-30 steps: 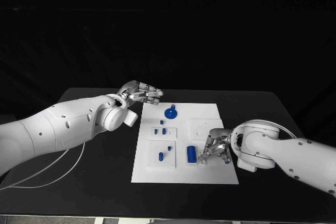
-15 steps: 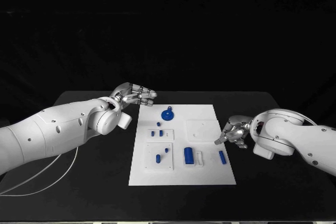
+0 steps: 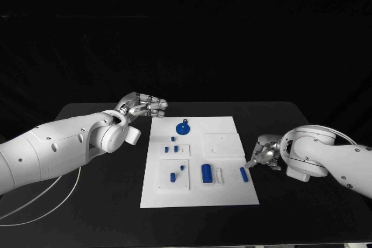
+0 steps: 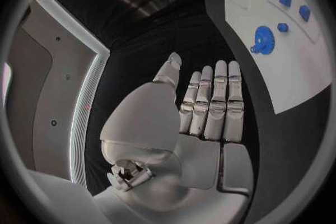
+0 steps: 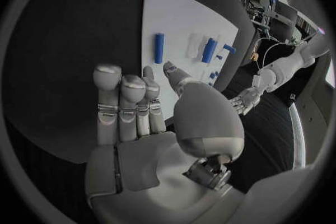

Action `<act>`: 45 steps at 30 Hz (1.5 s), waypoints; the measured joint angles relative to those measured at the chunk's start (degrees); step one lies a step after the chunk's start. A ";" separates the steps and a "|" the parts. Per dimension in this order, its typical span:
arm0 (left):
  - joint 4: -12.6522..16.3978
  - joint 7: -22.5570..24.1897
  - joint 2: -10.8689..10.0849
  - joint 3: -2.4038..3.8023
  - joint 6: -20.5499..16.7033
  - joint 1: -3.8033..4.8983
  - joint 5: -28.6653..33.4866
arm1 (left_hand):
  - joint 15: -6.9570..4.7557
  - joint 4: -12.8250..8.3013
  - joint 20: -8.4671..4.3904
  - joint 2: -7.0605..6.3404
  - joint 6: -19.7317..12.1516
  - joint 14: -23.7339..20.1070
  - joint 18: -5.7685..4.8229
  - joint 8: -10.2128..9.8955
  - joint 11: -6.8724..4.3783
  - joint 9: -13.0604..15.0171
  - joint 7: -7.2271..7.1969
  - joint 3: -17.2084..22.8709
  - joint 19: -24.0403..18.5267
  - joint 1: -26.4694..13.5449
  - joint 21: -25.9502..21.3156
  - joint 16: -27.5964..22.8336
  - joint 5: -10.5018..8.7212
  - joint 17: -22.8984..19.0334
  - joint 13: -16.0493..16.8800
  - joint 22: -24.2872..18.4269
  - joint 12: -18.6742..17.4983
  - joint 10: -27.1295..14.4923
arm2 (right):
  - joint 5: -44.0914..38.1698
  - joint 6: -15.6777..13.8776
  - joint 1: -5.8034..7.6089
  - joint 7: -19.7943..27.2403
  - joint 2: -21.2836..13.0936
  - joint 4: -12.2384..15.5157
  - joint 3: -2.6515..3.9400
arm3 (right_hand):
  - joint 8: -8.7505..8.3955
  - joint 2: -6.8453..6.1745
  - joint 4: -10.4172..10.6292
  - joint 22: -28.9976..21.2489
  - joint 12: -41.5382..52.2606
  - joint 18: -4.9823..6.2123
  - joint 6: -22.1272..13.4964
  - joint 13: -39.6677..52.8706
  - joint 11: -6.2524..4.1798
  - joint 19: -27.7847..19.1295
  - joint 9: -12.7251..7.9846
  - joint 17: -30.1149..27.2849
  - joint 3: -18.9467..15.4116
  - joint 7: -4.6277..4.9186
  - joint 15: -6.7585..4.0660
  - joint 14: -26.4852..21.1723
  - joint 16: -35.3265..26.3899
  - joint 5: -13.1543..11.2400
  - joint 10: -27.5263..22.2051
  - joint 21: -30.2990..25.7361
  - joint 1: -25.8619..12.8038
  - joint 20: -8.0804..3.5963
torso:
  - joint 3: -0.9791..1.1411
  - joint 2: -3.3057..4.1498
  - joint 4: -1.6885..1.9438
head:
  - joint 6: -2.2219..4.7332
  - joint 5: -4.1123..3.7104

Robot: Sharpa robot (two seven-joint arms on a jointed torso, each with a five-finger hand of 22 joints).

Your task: Assemble the parts on the task board

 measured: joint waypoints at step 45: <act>0.16 0.24 -0.33 0.01 0.12 0.00 0.72 | 0.00 -0.85 0.00 0.37 0.00 -0.01 0.00 0.00 0.00 -0.02 0.00 -0.41 -0.01 -0.37 0.00 0.00 0.00 -0.02 0.00 0.08 0.00 0.00 | -12.94 -0.27 -3.05 -0.82 5.41 -1.58 -2.24 | 0.13 -2.72 0.44 0.23 -0.36 0.00 0.86 -0.30 -0.09 0.00 41.99 0.17 2.24 -0.33 0.00 0.00 0.00 -3.14 -0.31 -0.23 0.27 0.00 | -0.13 0.01 0.14 | -1.32 0.14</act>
